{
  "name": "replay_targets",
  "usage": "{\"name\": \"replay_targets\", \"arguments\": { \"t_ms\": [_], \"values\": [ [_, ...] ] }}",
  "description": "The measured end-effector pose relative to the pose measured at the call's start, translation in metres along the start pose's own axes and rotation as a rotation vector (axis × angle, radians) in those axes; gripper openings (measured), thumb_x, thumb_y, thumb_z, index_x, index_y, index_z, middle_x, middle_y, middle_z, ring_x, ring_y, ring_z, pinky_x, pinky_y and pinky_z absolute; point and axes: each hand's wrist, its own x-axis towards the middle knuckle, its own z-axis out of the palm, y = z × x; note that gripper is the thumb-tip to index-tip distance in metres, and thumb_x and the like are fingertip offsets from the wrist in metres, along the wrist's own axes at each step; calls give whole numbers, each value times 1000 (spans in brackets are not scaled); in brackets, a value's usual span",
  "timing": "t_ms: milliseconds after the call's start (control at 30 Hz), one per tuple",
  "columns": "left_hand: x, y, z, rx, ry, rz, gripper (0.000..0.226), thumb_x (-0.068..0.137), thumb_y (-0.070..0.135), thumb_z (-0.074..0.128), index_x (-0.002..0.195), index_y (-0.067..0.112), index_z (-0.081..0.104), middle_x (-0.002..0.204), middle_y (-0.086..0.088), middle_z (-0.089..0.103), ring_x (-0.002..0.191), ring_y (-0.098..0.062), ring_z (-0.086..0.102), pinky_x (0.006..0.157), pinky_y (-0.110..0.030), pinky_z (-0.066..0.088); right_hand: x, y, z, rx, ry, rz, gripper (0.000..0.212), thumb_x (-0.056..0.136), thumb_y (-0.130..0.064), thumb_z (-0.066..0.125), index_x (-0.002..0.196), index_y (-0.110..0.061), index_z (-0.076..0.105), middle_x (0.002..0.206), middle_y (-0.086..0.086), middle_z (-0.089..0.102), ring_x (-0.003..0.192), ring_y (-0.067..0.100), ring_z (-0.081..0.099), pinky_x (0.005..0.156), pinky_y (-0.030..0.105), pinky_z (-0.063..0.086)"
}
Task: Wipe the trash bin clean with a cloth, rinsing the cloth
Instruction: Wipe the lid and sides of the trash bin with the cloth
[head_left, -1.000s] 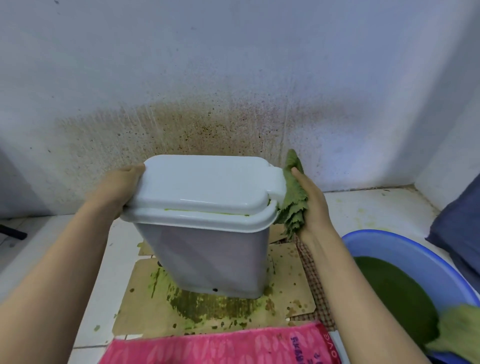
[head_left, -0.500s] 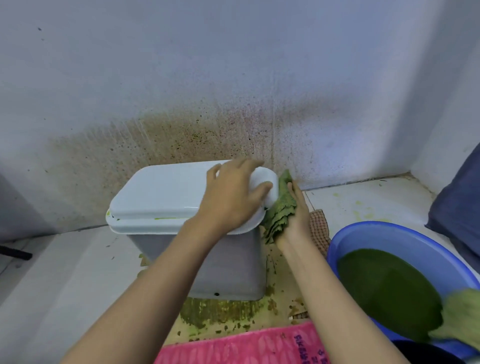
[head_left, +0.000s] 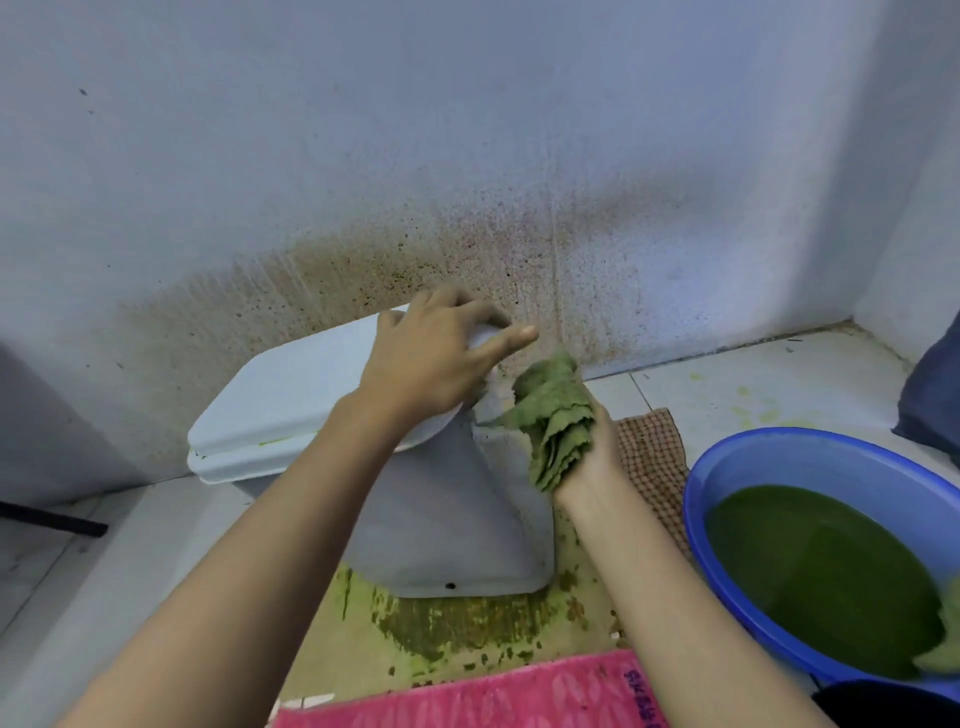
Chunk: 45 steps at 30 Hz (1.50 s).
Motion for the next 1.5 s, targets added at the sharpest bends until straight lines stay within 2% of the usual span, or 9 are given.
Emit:
{"name": "replay_targets", "arguments": {
  "t_ms": [167, 300, 433, 533, 733, 967, 1133, 1300, 1500],
  "values": [
    [-8, -63, -34, -176, 57, -56, 41, 90, 68, 48, 119, 45, 64, 132, 12, 55, 124, -14, 52, 105, -48, 41, 5, 13, -22, 135, -40, 7, 69, 89, -66, 48, 123, -8, 64, 107, 11, 65, 91, 29, 63, 67, 33, 57],
    [-19, -94, -48, -187, 116, -193, 38, 90, 62, 42, 125, 56, 57, 154, 12, 42, 146, -5, 29, 116, -46, 28, 3, 36, -4, -10, -109, 14, 35, 89, -49, 60, 86, -16, 68, 75, 6, 70, 63, 21, 69, 61, 34, 53],
    [-31, -110, -57, -220, 202, -248, 31, 101, 49, 44, 128, 52, 59, 141, 19, 52, 136, -6, 43, 108, -41, 40, -1, 68, 61, -355, -136, -285, 47, 94, -44, 58, 139, -34, 48, 140, -6, 54, 121, 15, 56, 100, 40, 49],
    [-35, -119, -61, -249, 254, -261, 30, 102, 43, 45, 126, 48, 63, 132, 22, 56, 123, -3, 50, 99, -33, 43, -10, 102, 120, -691, -258, -634, 50, 102, -45, 39, 149, -30, 34, 149, -11, 40, 134, 4, 36, 107, 25, 33],
    [-40, -145, -63, -247, 348, -320, 27, 98, 46, 50, 120, 49, 65, 129, 25, 61, 123, 2, 51, 100, -27, 42, -14, 171, 137, -1266, -218, -928, 63, 100, -49, 9, 151, -24, 36, 158, -8, 34, 151, 20, 15, 122, 46, 14],
    [-43, -158, -65, -175, 389, -317, 30, 93, 38, 60, 120, 50, 65, 119, 32, 58, 115, 6, 50, 88, -21, 39, 38, 147, 153, -1341, -391, -741, 51, 105, -43, 18, 154, -30, 25, 161, -11, 22, 151, 16, 10, 122, 47, 2],
    [-49, -160, -63, -126, 428, -367, 33, 89, 49, 51, 119, 59, 60, 121, 36, 58, 113, -2, 58, 76, -19, 40, 70, 138, 123, -1385, -278, -610, 59, 102, -55, 15, 154, -30, 25, 161, -11, 23, 151, 14, 8, 122, 51, -4],
    [-48, -151, -60, -110, 461, -388, 29, 95, 42, 55, 118, 57, 62, 102, 44, 53, 95, 13, 50, 74, -18, 38, 76, 129, 83, -1381, -252, -573, 60, 101, -58, 19, 153, -30, 28, 160, -11, 25, 151, 13, 11, 122, 50, -3],
    [-49, -153, -62, -139, 454, -411, 30, 94, 43, 56, 120, 56, 62, 131, 27, 59, 124, -4, 52, 90, -30, 43, 104, 119, 7, -1326, -93, -443, 65, 98, -63, 22, 141, -23, 49, 143, 1, 53, 132, 25, 46, 110, 50, 35]
  ]
}}
